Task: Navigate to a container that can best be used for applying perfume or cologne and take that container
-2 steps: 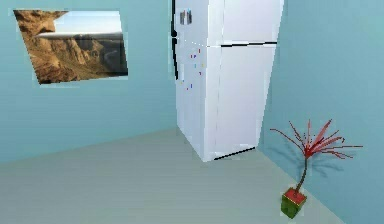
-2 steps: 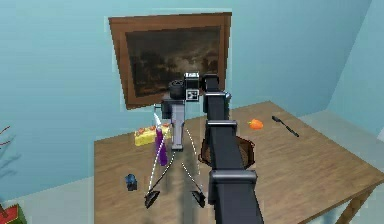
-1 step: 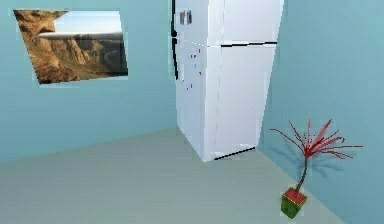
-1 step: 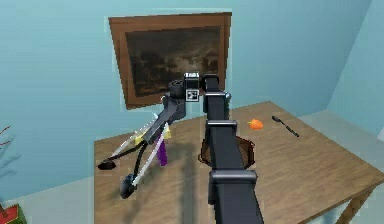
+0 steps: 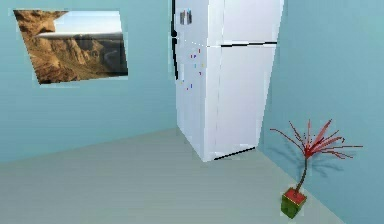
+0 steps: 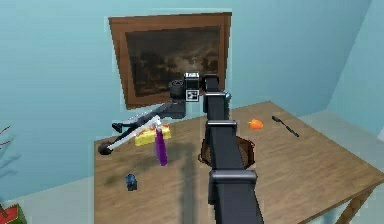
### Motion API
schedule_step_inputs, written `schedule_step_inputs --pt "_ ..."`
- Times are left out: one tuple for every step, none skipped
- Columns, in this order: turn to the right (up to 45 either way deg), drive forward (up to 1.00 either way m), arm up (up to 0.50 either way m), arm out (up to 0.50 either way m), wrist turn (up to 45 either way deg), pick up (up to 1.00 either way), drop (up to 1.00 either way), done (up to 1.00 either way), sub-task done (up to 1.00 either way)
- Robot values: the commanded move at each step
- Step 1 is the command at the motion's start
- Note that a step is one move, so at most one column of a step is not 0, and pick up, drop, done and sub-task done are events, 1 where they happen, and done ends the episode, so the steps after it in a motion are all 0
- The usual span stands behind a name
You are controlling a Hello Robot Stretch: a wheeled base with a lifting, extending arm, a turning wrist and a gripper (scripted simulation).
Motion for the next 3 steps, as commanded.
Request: schedule_step_inputs --pt "0.0 0.0 0.0 0.0 45.0 0.0 0.0 0.0 0.0" --pt "0.0 0.0 0.0 0.0 12.0 0.0 0.0 0.0 0.0" --pt "0.0 0.0 -0.3 0.0 0.0 0.0 0.0 0.0 0.0"
